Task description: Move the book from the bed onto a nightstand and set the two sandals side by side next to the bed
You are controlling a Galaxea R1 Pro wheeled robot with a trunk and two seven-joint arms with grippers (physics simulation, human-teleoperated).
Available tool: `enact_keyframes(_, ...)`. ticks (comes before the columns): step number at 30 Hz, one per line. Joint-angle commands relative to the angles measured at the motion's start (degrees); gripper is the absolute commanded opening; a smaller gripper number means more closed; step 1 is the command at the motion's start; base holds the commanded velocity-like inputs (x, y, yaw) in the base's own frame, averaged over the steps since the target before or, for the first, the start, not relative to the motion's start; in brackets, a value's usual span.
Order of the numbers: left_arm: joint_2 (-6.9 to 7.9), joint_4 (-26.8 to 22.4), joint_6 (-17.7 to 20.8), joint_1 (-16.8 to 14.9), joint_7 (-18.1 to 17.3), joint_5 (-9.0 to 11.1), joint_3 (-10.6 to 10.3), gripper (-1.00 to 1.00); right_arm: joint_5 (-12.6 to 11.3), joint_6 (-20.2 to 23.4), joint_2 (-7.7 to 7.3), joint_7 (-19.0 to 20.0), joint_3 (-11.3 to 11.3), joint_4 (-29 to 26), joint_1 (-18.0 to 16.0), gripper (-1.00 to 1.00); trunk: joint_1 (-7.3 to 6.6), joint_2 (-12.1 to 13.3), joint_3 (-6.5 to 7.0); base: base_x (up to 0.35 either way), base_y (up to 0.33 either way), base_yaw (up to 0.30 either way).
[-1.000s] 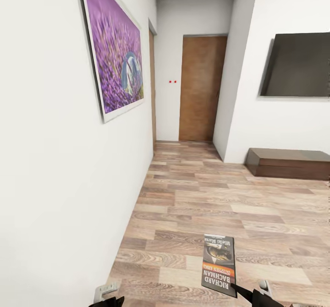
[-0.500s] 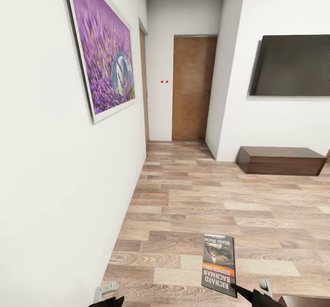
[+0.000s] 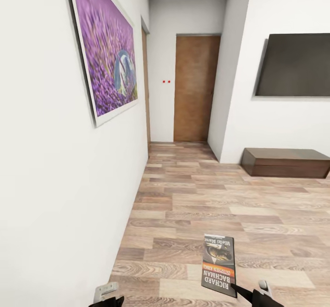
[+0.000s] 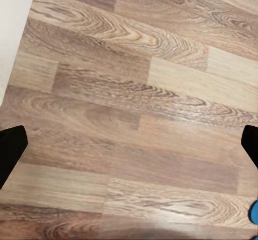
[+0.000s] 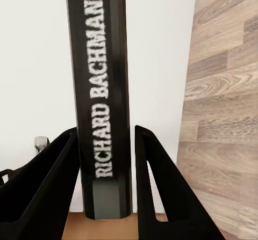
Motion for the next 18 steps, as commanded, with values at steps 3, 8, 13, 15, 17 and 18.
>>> enact_keyframes(3,0.01,0.07,-0.17,-0.04,-0.22,0.55,-0.48,1.00,-0.07,0.60,0.00,0.20,-0.31,-0.01,-0.04,-1.00,0.02,-0.03,-0.06,0.244,0.091,0.000)
enact_keyframes(8,0.01,0.06,-0.17,-0.04,-0.22,0.55,-0.48,1.00,-0.04,0.60,0.00,0.20,-0.32,-0.01,-0.04,-1.00,0.02,-0.03,-0.06,0.112,0.031,0.000)
enact_keyframes(13,0.01,0.06,-0.17,-0.04,-0.23,0.55,-0.49,1.00,-0.06,0.60,0.00,0.20,-0.32,-0.01,-0.04,-1.00,0.02,-0.03,-0.06,0.101,0.005,0.000)
enact_keyframes(15,0.01,0.06,-0.17,-0.04,-0.23,0.55,-0.49,1.00,-0.07,0.60,0.00,0.20,-0.30,-0.01,-0.04,-1.00,0.02,-0.03,-0.06,0.254,0.001,0.000)
enact_keyframes(17,0.01,0.06,-0.17,-0.04,-0.22,0.55,-0.48,1.00,-0.06,0.60,0.00,0.20,-0.29,-0.01,-0.04,-1.00,0.02,-0.03,-0.06,0.290,0.001,0.000)
enact_keyframes(18,0.01,0.06,-0.17,-0.04,-0.22,0.55,-0.48,1.00,-0.06,0.60,0.00,0.20,-0.30,-0.01,-0.04,-1.00,0.02,-0.03,-0.06,0.301,0.001,0.000)
